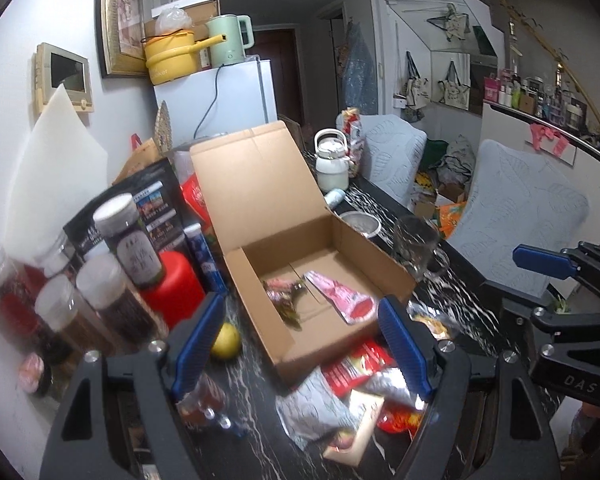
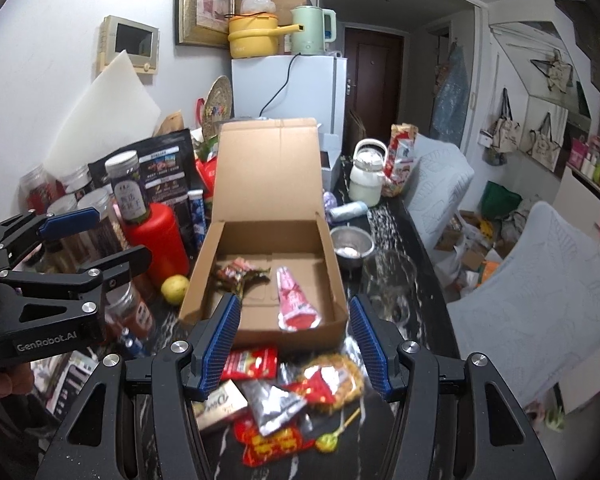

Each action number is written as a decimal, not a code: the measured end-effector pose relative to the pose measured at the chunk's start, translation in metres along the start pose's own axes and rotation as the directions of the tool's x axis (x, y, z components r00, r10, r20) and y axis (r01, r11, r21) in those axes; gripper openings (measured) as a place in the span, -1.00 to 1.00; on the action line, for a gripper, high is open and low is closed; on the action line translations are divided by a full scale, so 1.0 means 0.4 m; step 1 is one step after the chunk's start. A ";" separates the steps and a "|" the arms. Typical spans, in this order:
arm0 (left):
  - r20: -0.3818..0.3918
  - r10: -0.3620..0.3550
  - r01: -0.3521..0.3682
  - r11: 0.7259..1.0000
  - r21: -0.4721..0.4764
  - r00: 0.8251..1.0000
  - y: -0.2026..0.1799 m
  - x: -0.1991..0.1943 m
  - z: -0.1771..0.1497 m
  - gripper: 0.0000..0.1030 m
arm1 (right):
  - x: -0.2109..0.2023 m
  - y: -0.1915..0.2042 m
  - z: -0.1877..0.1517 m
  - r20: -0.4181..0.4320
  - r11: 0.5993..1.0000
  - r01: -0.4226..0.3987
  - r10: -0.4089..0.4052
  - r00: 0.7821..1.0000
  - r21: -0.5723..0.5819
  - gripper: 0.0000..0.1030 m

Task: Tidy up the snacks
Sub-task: 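Withdraw both grippers from the box back toward the snack pile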

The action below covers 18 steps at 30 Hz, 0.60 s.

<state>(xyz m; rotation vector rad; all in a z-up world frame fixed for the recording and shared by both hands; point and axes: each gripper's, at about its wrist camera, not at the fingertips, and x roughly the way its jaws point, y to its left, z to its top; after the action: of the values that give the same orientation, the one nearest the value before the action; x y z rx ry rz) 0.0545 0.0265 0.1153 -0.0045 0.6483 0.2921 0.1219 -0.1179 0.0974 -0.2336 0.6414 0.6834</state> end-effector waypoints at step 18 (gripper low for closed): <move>-0.112 -0.143 0.149 0.988 0.041 0.983 -0.080 0.021 -0.227 0.54 | 0.008 -0.026 -0.286 -0.107 0.987 0.034 -0.017 0.994 0.158 0.11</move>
<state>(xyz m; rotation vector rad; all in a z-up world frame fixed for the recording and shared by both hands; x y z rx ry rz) 0.0156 -0.0107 0.0351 -0.0207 0.7598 0.1347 0.0767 -0.1701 0.0054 -0.1294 0.7889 0.5942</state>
